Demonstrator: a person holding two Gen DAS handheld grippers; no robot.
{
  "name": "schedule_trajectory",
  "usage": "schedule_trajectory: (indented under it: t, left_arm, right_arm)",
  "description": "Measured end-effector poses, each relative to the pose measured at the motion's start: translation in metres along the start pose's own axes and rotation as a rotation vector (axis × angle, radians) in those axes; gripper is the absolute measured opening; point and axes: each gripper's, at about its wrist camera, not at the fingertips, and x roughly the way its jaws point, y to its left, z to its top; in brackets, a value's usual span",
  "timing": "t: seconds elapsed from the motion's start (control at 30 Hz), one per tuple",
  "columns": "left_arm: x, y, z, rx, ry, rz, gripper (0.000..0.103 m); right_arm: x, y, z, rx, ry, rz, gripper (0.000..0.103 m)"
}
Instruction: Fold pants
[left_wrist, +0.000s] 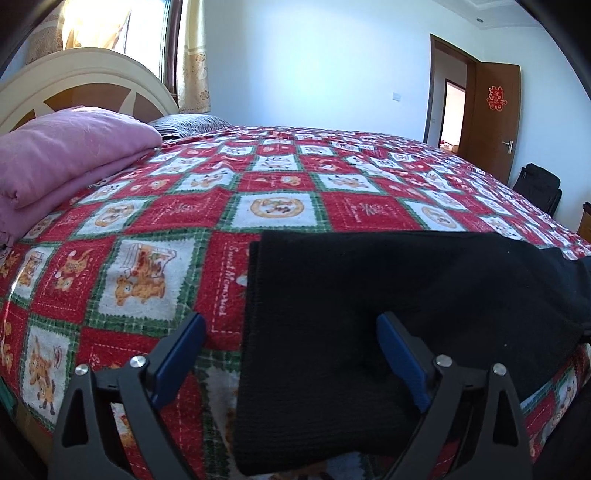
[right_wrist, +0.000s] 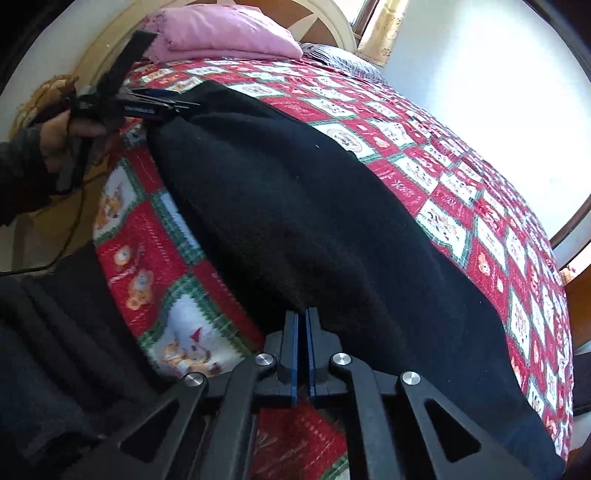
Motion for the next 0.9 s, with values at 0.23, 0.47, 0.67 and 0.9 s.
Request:
schedule_trajectory:
  t: [0.23, 0.47, 0.67, 0.9]
  left_arm:
    - [-0.013, -0.007, 0.004, 0.038, -0.032, 0.037, 0.098]
    - [-0.031, -0.029, 0.018, 0.086, -0.076, 0.042, 0.098]
    - [-0.038, -0.093, 0.035, 0.174, -0.073, -0.126, 0.098]
    - [-0.036, -0.203, 0.037, 0.318, -0.024, -0.38, 0.094]
  right_arm:
    - [0.018, 0.01, -0.01, -0.021, 0.054, -0.008, 0.003]
    - [0.007, -0.006, -0.013, 0.035, 0.047, 0.022, 0.028]
    - [-0.038, -0.067, -0.05, 0.238, -0.001, -0.032, 0.041]
    - [-0.119, -0.171, -0.148, 0.656, -0.027, -0.223, 0.041]
